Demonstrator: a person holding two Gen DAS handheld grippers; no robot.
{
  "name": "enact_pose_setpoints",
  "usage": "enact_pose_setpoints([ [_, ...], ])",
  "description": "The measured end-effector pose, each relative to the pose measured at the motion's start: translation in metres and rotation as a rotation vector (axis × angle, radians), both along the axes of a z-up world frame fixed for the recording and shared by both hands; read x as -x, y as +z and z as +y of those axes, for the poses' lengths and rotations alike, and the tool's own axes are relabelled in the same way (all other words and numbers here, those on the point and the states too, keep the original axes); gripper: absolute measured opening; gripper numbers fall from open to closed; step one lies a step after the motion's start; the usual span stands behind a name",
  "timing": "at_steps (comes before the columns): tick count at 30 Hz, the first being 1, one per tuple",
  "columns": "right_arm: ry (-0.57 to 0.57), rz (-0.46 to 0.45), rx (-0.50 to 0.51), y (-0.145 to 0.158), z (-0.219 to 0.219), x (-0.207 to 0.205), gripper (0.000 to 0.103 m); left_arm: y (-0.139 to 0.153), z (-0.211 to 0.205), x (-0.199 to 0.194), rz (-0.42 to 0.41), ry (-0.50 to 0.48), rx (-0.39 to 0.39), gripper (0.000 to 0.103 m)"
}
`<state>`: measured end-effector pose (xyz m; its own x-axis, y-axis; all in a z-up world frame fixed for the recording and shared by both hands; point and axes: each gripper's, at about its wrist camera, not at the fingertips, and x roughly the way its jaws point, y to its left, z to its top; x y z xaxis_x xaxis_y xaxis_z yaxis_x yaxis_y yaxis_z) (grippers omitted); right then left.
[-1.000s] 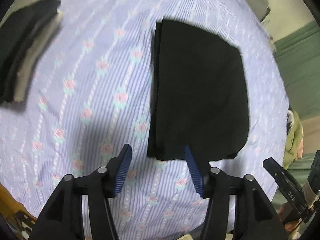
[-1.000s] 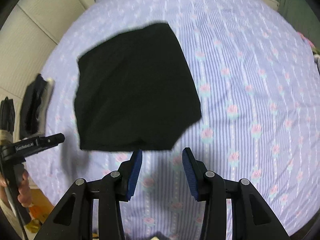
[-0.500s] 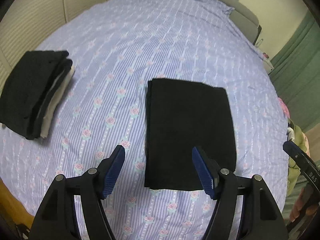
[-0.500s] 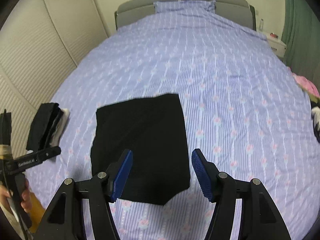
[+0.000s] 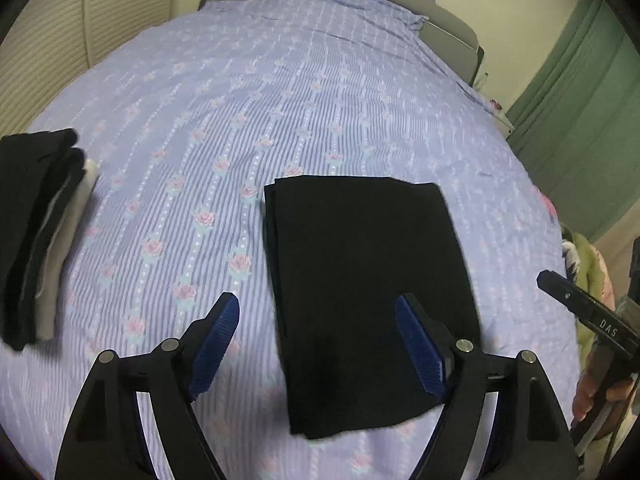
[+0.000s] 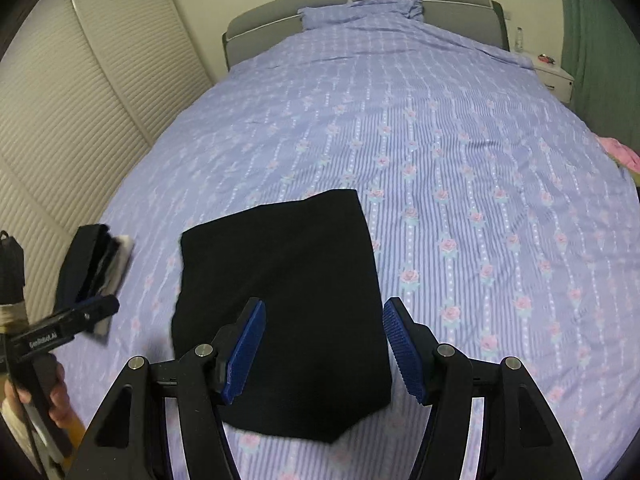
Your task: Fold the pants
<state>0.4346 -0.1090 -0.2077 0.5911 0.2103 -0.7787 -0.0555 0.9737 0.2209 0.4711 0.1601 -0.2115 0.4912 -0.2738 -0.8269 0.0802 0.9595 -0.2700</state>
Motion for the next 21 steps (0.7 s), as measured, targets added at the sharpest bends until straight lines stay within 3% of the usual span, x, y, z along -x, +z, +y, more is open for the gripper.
enact_pose_setpoints([
  [3,-0.007,0.019,0.003,-0.030,0.002,-0.019,0.063,-0.026,0.002,-0.022,0.000,-0.025,-0.003,0.080],
  [7,-0.055,0.013,0.056,-0.062,0.001,-0.043,0.063,-0.062,0.005,-0.049,0.029,-0.015,0.055,0.079],
  [12,-0.112,-0.007,0.057,-0.076,-0.002,-0.075,0.063,-0.091,0.012,-0.078,0.048,-0.002,0.113,0.077],
  [14,-0.100,-0.004,0.046,-0.079,0.002,-0.090,0.063,-0.100,0.015,-0.090,0.075,-0.021,0.167,0.071],
  [18,-0.082,-0.009,0.035,-0.084,0.010,-0.105,0.063,-0.111,0.025,-0.106,0.086,-0.009,0.243,0.069],
  [21,-0.069,0.004,0.074,-0.093,0.018,-0.114,0.063,-0.117,0.029,-0.118,0.107,-0.021,0.309,0.056],
])
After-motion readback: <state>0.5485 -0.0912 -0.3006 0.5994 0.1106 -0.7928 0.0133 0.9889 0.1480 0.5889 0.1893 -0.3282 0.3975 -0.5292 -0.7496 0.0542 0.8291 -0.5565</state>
